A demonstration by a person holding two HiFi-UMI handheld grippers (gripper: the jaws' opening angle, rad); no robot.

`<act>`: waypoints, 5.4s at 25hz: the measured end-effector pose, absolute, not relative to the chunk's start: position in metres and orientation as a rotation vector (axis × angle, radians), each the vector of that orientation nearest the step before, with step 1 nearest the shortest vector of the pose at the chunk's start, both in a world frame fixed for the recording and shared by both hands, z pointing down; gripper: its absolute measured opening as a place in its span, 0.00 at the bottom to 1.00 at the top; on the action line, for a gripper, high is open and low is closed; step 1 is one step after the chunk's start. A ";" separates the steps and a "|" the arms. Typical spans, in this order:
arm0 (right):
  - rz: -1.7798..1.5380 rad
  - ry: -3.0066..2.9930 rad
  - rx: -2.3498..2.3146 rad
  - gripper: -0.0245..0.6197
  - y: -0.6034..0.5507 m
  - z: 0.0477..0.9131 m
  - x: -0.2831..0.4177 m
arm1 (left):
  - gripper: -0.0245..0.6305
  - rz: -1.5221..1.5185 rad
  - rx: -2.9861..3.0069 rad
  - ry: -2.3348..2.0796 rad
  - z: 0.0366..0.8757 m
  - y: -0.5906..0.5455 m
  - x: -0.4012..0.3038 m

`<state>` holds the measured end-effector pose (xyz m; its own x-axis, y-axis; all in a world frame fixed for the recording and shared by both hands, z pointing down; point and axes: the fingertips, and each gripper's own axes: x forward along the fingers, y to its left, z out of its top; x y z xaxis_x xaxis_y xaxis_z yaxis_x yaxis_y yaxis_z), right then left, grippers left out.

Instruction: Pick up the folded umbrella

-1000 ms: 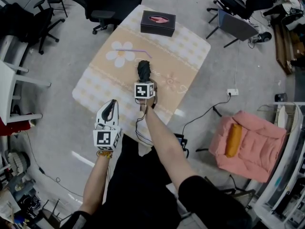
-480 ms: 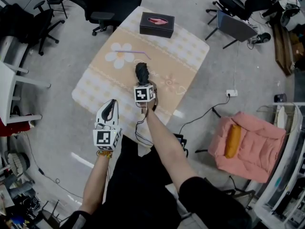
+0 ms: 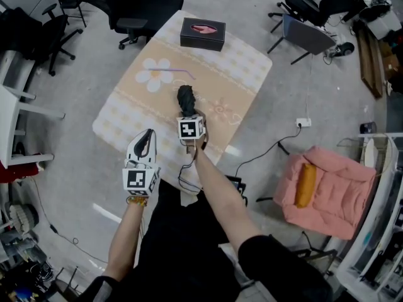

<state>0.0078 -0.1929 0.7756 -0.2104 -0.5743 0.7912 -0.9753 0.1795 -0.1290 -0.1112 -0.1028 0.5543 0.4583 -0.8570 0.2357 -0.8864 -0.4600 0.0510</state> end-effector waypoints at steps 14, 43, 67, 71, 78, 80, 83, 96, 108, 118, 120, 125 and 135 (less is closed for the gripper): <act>0.916 -2.017 1.460 0.36 -0.191 0.730 0.010 | 0.06 0.254 2.583 -1.501 0.546 -0.103 -0.094; 0.621 -2.441 1.652 0.36 -0.187 0.522 0.043 | 0.06 0.162 2.759 -1.452 0.476 -0.134 -0.046; 0.306 -2.711 1.709 0.36 -0.120 0.436 0.059 | 0.06 0.109 2.858 -1.422 0.431 -0.115 -0.032; 0.285 -2.726 1.709 0.36 -0.113 0.439 0.059 | 0.06 0.108 2.864 -1.414 0.431 -0.112 -0.031; 0.261 -2.721 1.717 0.36 -0.110 0.447 0.066 | 0.06 0.131 2.851 -1.413 0.440 -0.111 -0.032; 0.273 -2.710 1.728 0.36 -0.110 0.446 0.070 | 0.06 0.137 2.845 -1.409 0.443 -0.112 -0.032; 0.276 -2.700 1.743 0.36 -0.108 0.445 0.074 | 0.06 0.144 2.851 -1.405 0.444 -0.111 -0.030; 0.255 -2.702 1.738 0.36 -0.106 0.446 0.070 | 0.06 0.134 2.858 -1.395 0.444 -0.110 -0.029; 0.257 -2.699 1.743 0.36 -0.104 0.447 0.054 | 0.06 0.152 2.865 -1.379 0.454 -0.110 -0.027; 0.231 -2.709 1.741 0.36 -0.103 0.443 0.054 | 0.06 0.150 2.874 -1.373 0.454 -0.109 -0.026; 0.215 -2.715 1.741 0.36 -0.104 0.444 0.054 | 0.06 0.160 2.872 -1.372 0.455 -0.110 -0.026; 0.233 -2.699 1.741 0.36 -0.108 0.444 0.056 | 0.06 0.169 2.867 -1.373 0.455 -0.116 -0.024; 0.223 -2.710 1.727 0.36 -0.109 0.446 0.052 | 0.06 0.145 2.871 -1.368 0.458 -0.115 -0.024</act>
<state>0.0525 -0.1086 0.4457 -0.4230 -0.9061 0.0075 -0.8951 0.4166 -0.1591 -0.0241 -0.1155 0.4578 0.6269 -0.7764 0.0640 -0.7726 -0.6302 -0.0766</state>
